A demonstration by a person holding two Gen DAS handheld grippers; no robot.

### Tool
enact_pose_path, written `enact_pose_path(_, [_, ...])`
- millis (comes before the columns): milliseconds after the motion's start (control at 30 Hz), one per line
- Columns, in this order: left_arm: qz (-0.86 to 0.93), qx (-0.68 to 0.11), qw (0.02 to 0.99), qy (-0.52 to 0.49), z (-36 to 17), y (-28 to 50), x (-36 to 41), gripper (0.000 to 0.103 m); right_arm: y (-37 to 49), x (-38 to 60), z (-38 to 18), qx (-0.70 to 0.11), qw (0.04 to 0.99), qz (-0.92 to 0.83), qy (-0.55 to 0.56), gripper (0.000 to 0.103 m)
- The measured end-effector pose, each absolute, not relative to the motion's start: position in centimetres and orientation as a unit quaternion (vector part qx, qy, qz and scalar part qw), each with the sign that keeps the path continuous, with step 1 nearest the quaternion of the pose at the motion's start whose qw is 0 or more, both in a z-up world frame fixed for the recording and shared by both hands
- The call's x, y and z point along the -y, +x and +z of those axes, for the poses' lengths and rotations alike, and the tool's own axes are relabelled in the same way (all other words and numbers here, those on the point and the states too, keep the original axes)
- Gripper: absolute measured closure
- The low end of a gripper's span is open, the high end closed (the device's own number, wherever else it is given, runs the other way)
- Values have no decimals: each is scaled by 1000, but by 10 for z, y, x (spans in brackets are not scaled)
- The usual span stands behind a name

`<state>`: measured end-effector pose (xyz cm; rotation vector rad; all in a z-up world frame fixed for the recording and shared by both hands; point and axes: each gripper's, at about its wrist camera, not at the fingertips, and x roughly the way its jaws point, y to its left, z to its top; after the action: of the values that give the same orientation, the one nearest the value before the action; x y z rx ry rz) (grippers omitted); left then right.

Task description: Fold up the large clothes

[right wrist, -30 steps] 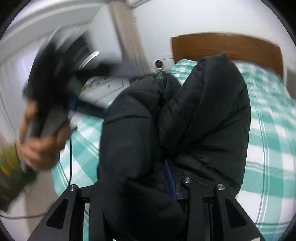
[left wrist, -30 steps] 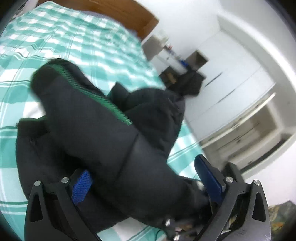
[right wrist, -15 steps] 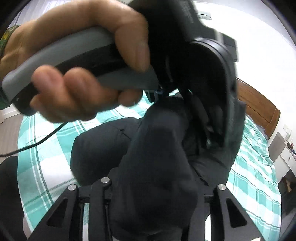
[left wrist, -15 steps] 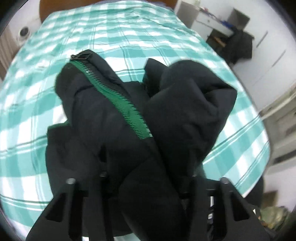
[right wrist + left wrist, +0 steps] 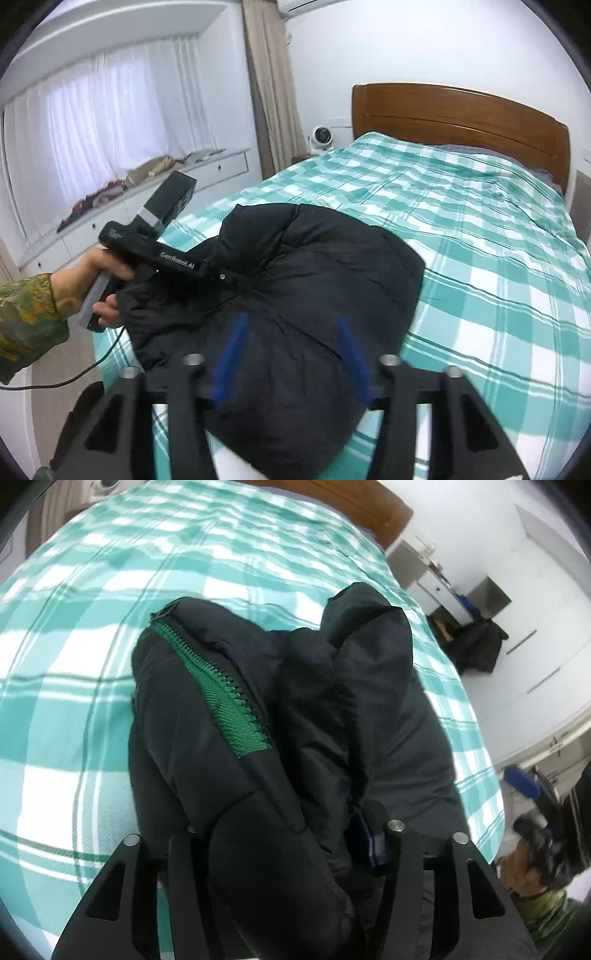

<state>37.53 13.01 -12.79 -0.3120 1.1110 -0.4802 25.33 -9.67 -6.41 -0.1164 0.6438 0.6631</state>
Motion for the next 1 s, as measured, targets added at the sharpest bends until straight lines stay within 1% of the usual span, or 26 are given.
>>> enact_pose_path(67, [-225, -524, 805, -165, -137, 379, -138, 43, 262, 62, -82, -330, 877, 341, -78, 55])
enact_pose_path(133, [-218, -529, 803, -164, -145, 380, -140, 39, 276, 33, -114, -363, 863, 336, -105, 55])
enact_pose_path(200, [-208, -540, 800, -159, -155, 385, -140, 38, 281, 23, -137, -377, 863, 317, -113, 54])
enact_pose_path(367, [-211, -550, 788, -182, -184, 394, -145, 36, 313, 33, -165, -446, 841, 305, -38, 54])
enact_pose_path(467, [-211, -546, 789, -185, -193, 391, -141, 35, 321, 36, -174, -458, 837, 297, -42, 56])
enact_pose_path(567, [-212, -544, 790, -185, -190, 386, -141, 35, 325, 41, -166, -476, 825, 304, -28, 55])
enact_pose_path(667, [-219, -540, 787, -201, -192, 385, -147, 34, 350, 53, -141, -518, 793, 320, 13, 55])
enact_pose_path(700, [-222, -538, 786, -208, -196, 386, -150, 34, 357, 61, -128, -515, 796, 317, 33, 55])
enact_pose_path(767, [-229, -534, 784, -217, -200, 385, -153, 34, 372, 72, -94, -475, 825, 302, 44, 55])
enact_pose_path(833, [-232, -532, 784, -220, -201, 385, -154, 33, 391, 72, -65, -432, 856, 284, 16, 55])
enact_pose_path(867, [-232, -532, 785, -219, -200, 385, -153, 33, 401, 68, -59, -426, 860, 282, 5, 55])
enact_pose_path(933, [-231, -531, 787, -214, -199, 383, -153, 33, 431, 55, -67, -447, 850, 276, -29, 55])
enact_pose_path(1000, [-229, -531, 789, -209, -198, 384, -149, 33, 457, 33, -88, -491, 830, 257, -69, 55])
